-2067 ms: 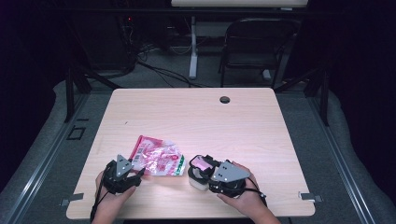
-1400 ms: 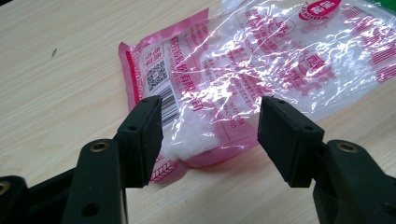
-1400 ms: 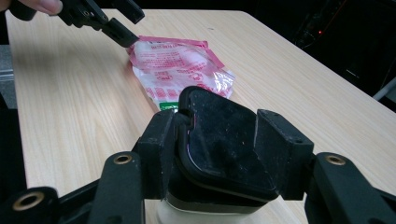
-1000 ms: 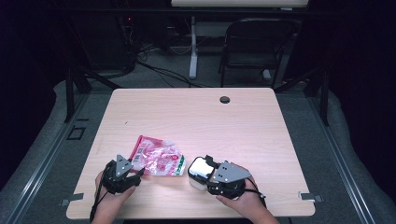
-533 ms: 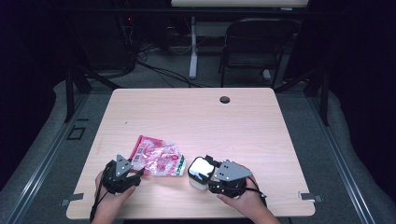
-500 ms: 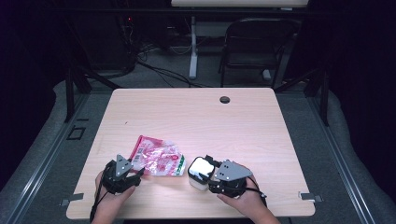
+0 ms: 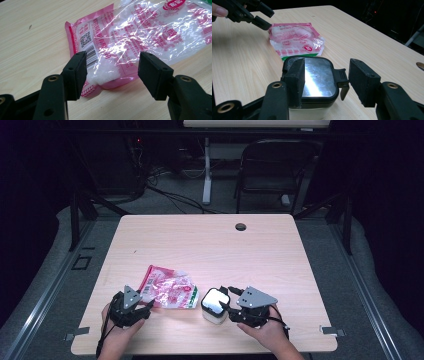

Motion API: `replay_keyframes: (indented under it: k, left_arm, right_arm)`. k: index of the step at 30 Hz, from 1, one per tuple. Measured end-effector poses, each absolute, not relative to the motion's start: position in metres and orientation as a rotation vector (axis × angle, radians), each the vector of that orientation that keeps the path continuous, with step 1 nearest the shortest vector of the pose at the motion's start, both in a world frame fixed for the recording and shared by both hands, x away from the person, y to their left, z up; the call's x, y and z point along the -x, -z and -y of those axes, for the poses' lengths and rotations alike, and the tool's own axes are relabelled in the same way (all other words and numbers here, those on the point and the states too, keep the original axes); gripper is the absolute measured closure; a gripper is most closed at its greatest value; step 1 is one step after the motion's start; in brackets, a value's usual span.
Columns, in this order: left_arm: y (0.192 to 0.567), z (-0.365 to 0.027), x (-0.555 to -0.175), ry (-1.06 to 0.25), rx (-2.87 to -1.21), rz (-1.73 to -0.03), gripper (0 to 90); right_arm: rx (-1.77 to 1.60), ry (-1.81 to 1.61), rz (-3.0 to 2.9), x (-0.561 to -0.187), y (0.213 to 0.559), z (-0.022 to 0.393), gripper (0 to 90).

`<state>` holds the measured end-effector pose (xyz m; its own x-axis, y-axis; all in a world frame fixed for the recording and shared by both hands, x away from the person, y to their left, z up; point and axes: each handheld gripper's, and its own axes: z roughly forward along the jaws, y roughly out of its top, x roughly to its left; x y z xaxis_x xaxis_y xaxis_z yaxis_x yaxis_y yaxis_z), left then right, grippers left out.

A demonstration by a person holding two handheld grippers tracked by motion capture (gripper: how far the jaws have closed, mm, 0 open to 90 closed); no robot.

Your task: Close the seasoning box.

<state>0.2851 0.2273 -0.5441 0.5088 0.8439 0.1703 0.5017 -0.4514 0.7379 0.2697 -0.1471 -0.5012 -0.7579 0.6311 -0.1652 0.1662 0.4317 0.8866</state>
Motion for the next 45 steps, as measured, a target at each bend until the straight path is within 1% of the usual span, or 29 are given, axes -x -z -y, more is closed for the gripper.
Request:
replay_keyframes:
  k: [30,38,45]
  left_arm:
    - [0.545,-0.229,-0.286,-0.708,-2.122,-1.105,40.5]
    - [0.546,-0.23,-0.287,-0.706,-2.125,-1.109,40.5]
    - [0.546,-0.23,-0.287,-0.702,-2.126,-1.11,40.5]
  right_arm:
    - [-0.98,-1.301,-2.045,-0.296,0.496,0.207,46.9]
    - [-1.075,-1.285,-1.996,-0.304,0.502,0.226,46.9]
    - [-1.151,-1.238,-1.976,-0.312,0.517,0.236,46.8]
